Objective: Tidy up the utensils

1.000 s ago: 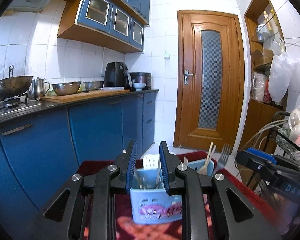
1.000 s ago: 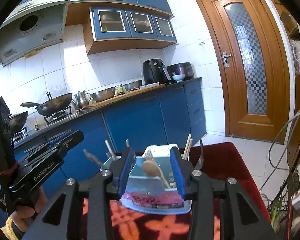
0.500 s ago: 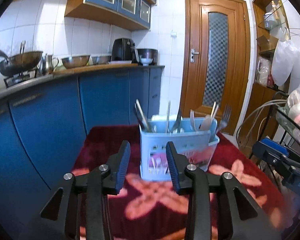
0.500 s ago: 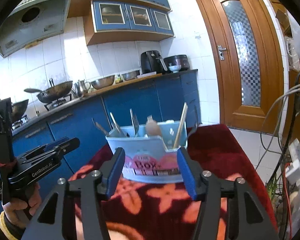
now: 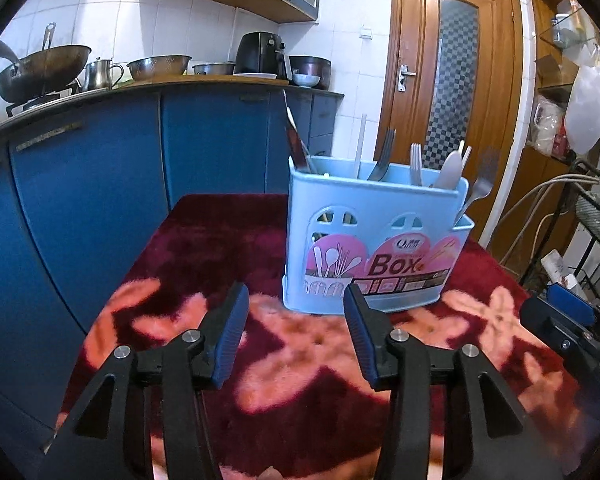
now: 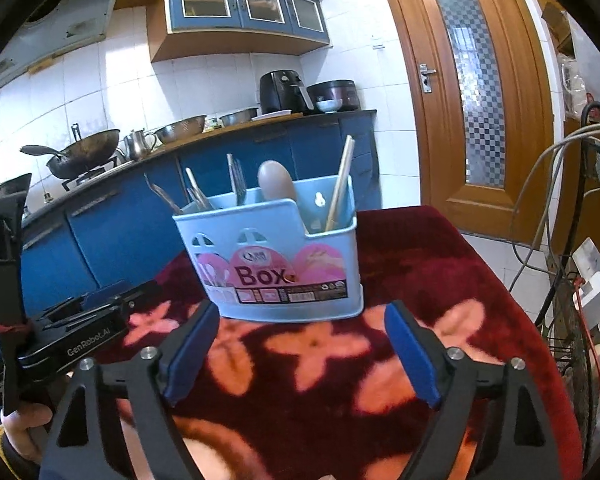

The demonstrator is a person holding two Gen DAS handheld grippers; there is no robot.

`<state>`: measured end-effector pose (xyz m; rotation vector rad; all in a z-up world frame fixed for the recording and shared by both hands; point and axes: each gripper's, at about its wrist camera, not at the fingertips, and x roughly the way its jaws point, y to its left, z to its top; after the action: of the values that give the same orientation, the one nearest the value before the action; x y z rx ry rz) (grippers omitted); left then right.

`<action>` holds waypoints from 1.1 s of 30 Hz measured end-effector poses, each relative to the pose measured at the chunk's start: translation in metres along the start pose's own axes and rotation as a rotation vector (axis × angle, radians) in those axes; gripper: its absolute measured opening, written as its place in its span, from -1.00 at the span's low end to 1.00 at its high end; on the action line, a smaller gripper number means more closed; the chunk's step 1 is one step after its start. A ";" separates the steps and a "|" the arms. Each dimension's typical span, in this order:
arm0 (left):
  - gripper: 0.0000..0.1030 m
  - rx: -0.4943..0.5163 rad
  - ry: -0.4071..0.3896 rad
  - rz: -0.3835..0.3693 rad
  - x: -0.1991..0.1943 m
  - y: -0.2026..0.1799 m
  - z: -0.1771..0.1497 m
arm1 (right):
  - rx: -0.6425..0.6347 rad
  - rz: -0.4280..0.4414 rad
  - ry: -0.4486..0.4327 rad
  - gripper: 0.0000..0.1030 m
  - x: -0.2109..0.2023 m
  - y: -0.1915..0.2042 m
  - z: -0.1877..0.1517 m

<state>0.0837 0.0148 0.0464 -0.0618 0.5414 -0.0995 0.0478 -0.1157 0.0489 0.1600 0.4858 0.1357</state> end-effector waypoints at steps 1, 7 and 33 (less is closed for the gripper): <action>-0.02 0.003 -0.002 0.004 0.002 -0.001 -0.001 | 0.001 -0.003 -0.002 0.73 0.002 -0.002 -0.002; -0.02 0.019 -0.034 0.027 0.008 -0.003 -0.005 | -0.010 -0.019 -0.015 0.73 0.011 -0.004 -0.011; -0.02 0.031 -0.063 0.048 0.007 -0.005 -0.006 | 0.017 -0.032 -0.013 0.74 0.014 -0.008 -0.014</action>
<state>0.0858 0.0086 0.0383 -0.0212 0.4779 -0.0586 0.0544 -0.1195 0.0292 0.1692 0.4760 0.0993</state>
